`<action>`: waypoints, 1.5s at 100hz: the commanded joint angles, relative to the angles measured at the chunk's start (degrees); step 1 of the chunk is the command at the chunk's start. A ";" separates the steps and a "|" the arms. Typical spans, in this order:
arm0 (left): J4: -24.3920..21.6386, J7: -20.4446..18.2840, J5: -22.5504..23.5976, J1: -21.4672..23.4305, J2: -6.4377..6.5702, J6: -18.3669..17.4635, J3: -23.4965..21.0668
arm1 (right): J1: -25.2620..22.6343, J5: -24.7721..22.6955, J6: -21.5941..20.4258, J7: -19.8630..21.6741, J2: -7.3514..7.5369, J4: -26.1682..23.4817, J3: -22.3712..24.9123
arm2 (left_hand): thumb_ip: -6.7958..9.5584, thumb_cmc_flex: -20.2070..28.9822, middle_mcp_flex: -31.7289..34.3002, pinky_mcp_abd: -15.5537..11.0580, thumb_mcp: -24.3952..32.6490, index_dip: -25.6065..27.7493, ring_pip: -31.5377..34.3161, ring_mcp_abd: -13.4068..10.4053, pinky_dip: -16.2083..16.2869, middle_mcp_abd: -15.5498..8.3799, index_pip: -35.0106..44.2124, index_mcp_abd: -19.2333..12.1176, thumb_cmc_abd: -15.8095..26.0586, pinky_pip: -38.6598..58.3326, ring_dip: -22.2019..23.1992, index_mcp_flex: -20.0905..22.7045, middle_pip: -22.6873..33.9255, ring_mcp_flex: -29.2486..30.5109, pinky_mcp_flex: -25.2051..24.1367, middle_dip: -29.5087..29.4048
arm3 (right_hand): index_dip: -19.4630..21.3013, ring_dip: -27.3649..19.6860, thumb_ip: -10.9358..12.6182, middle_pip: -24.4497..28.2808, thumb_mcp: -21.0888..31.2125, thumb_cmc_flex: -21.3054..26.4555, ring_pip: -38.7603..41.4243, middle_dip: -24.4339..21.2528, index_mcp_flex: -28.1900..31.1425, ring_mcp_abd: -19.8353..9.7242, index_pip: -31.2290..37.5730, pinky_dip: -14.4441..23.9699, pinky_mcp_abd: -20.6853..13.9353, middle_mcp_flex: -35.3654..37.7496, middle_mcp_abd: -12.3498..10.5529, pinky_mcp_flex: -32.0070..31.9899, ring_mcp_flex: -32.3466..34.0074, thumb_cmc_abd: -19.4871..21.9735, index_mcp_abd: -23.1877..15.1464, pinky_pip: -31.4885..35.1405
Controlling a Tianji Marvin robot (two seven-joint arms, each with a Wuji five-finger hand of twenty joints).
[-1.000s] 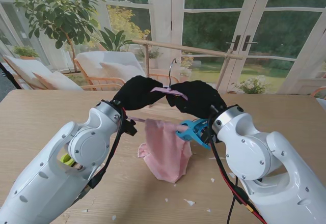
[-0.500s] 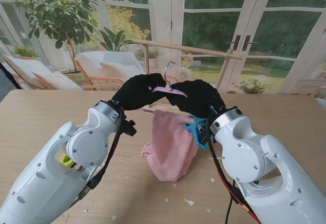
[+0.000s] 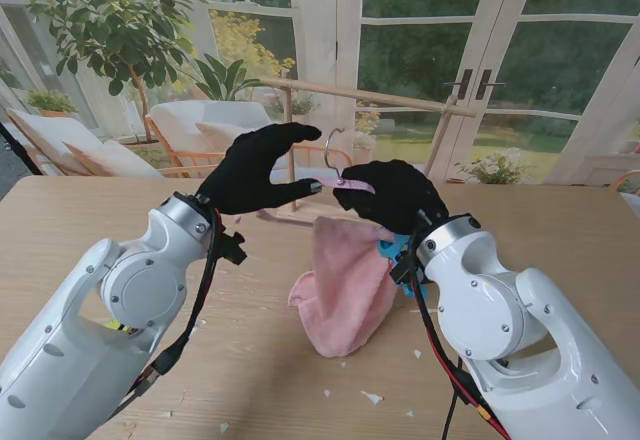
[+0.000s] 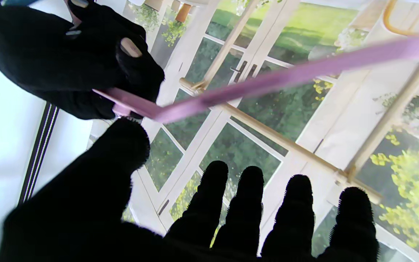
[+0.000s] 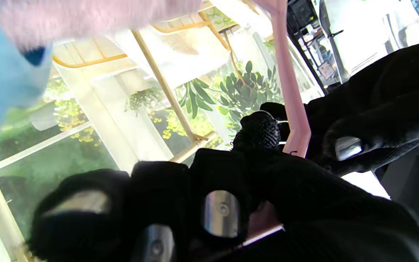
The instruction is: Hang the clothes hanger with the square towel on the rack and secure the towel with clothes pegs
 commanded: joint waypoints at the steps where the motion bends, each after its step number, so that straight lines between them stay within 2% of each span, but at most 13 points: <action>1: -0.94 -1.23 -0.25 0.91 0.65 0.08 -1.44 | -0.70 0.21 0.51 0.59 -0.49 -0.76 0.33 | -1.08 -0.75 -1.23 -1.47 -0.59 -0.80 -2.11 -1.20 3.88 -2.11 -1.71 -1.03 0.17 -5.93 -0.09 -1.24 -1.10 -1.41 0.92 -0.69 | 1.14 2.11 -8.25 3.00 -14.38 -7.18 9.21 0.70 17.50 -1.17 13.37 61.06 -4.92 4.50 -0.47 3.21 2.10 4.59 5.23 11.34; 3: -1.08 -1.44 -0.27 1.23 0.72 -0.06 -2.00 | -0.81 0.30 0.56 0.59 -0.50 -0.84 0.45 | -1.00 -0.47 -1.08 -1.39 -0.74 -0.80 -2.34 -1.22 5.24 -2.00 -1.72 -1.02 0.29 -7.41 0.11 -1.10 -1.07 -1.43 1.27 -0.61 | 1.14 2.14 -8.24 3.01 -14.35 -7.15 9.21 0.68 17.51 -1.17 13.36 61.09 -4.93 4.50 -0.46 3.21 2.10 4.58 5.26 11.34; 13: -1.83 -2.19 0.55 3.37 1.05 -0.43 -5.20 | -1.59 0.55 0.73 0.70 -0.47 -1.37 1.26 | -0.82 1.20 -0.51 -1.53 -0.32 -0.79 -2.84 -1.07 6.36 -1.77 -1.70 -0.86 1.34 -8.18 0.20 -0.31 -0.62 -1.09 1.11 -0.28 | 1.16 2.24 -8.24 3.06 -14.32 -7.08 9.18 0.62 17.55 -1.16 13.32 61.20 -4.95 4.50 -0.41 3.22 2.11 4.51 5.26 11.34; 16: -1.93 -2.21 1.10 4.09 1.12 -0.59 -6.22 | -1.84 0.64 0.82 0.70 -0.47 -1.55 1.52 | -0.73 2.36 -0.32 -1.32 -1.26 -0.80 -3.75 -0.85 7.88 -1.57 -1.98 -0.73 1.76 -8.37 0.69 0.16 -0.55 -0.55 1.14 0.10 | 1.15 2.27 -8.23 3.08 -14.28 -7.02 9.19 0.61 17.58 -1.13 13.30 61.22 -4.94 4.50 -0.34 3.22 2.11 4.50 5.33 11.34; 42: 0.03 -0.94 4.03 9.37 1.35 -3.96 -14.39 | -3.44 3.20 1.56 0.68 -0.57 -2.74 3.29 | -0.34 3.88 0.50 -1.47 -1.05 -0.86 -4.23 -0.60 8.89 -1.23 -2.15 -0.69 1.92 -8.90 1.43 2.07 -0.56 -0.37 1.08 0.25 | 1.19 2.56 -8.24 3.29 -14.16 -6.79 9.23 0.44 17.76 -0.78 13.22 61.59 -4.64 4.50 -0.01 3.18 2.10 4.36 5.68 11.34; 67: 0.53 -0.30 12.30 17.92 1.81 -5.76 -23.12 | -3.94 4.12 2.31 0.43 -0.69 -3.83 4.70 | -0.11 4.99 1.40 -1.63 -0.56 -0.48 -4.24 -0.49 9.70 -1.43 -1.90 -0.45 2.49 -9.03 2.10 2.98 0.13 0.02 1.32 0.83 | 1.24 2.65 -8.27 3.34 -14.22 -6.69 9.17 0.32 17.77 -0.70 13.14 61.66 -4.59 4.49 -0.01 3.19 2.11 4.33 5.73 11.34; 82: 0.73 2.96 18.67 24.27 1.61 -6.66 -28.11 | -4.21 4.19 2.77 0.24 -0.76 -4.79 5.30 | -0.08 5.23 1.62 -1.67 -0.87 -0.25 -4.20 -0.39 10.11 -1.35 -1.73 -0.49 2.91 -9.09 2.45 3.06 0.39 0.11 1.26 1.05 | 1.26 2.66 -8.26 3.35 -14.25 -6.60 9.15 0.29 17.77 -0.71 13.12 61.65 -4.56 4.48 -0.01 3.19 2.11 4.34 5.73 11.34; 100: 1.25 9.42 26.54 32.65 1.03 -4.89 -32.15 | -4.49 4.71 3.10 -0.18 -0.88 -5.59 5.64 | 0.09 5.17 0.57 -1.89 -2.21 -0.06 -4.31 -0.81 10.43 -1.75 -1.87 -0.57 4.34 -9.21 2.71 1.71 0.40 -0.15 1.43 1.12 | 1.28 2.66 -8.26 3.36 -14.31 -6.51 9.14 0.26 17.76 -0.66 13.10 61.63 -4.56 4.48 -0.01 3.19 2.11 4.42 5.76 11.34; 114: 3.42 14.23 29.18 37.06 0.51 -2.18 -33.38 | -4.97 4.91 3.05 -0.51 -0.95 -6.12 5.75 | 0.30 5.40 0.25 -2.01 -3.15 0.12 -4.40 -0.85 10.56 -1.94 -1.74 -0.69 4.57 -9.36 2.78 1.27 0.52 -0.25 1.46 1.11 | 1.30 2.65 -8.25 3.37 -14.40 -6.46 9.14 0.24 17.76 -0.69 13.09 61.62 -4.57 4.48 -0.01 3.19 2.12 4.45 5.77 11.34; 132: 4.97 15.08 30.12 41.97 0.17 1.78 -35.08 | -5.62 4.72 3.17 -0.40 -0.90 -6.85 6.00 | 0.46 5.28 -0.55 -2.60 -4.70 0.42 -4.54 -1.45 10.73 -2.63 -1.66 -0.95 5.25 -9.43 2.81 0.07 0.83 -0.78 1.47 1.27 | 1.31 2.63 -8.24 3.38 -14.49 -6.41 9.12 0.23 17.76 -0.70 13.09 61.57 -4.61 4.48 -0.01 3.20 2.12 4.48 5.77 11.34; 139: 5.30 15.12 29.64 43.63 -0.04 3.07 -35.94 | -5.79 4.65 3.28 -0.42 -0.91 -7.05 6.10 | 0.60 5.60 0.67 -2.73 -5.15 0.68 -4.45 -1.14 10.80 -2.07 -1.29 -0.66 4.85 -9.41 2.83 0.58 1.34 -0.49 1.60 1.44 | 1.31 2.63 -8.22 3.38 -14.50 -6.34 9.12 0.23 17.74 -0.67 13.07 61.56 -4.62 4.48 -0.01 3.20 2.12 4.44 5.79 11.34; 145: 5.22 14.17 28.82 45.04 -0.15 3.71 -36.93 | -5.80 4.69 3.41 -0.37 -0.90 -7.15 6.09 | 0.62 5.80 2.60 -2.38 -5.36 0.81 -4.10 -0.67 10.95 -1.45 -1.03 -0.30 4.61 -9.13 2.95 1.65 1.84 0.61 2.34 1.60 | 1.31 2.62 -8.21 3.38 -14.52 -6.28 9.12 0.23 17.72 -0.64 13.06 61.54 -4.63 4.47 -0.01 3.20 2.12 4.42 5.82 11.34; 150: 4.77 11.75 27.66 46.15 -0.14 4.38 -37.74 | -5.71 4.74 3.47 -0.34 -0.90 -7.13 5.99 | 0.58 5.74 2.78 -2.46 -5.73 0.72 -4.12 -0.74 11.10 -1.66 -1.42 -0.22 4.92 -8.96 2.98 1.52 1.68 0.78 2.70 1.59 | 1.32 2.62 -8.20 3.38 -14.53 -6.23 9.13 0.22 17.72 -0.64 13.05 61.53 -4.64 4.47 -0.01 3.20 2.12 4.46 5.86 11.34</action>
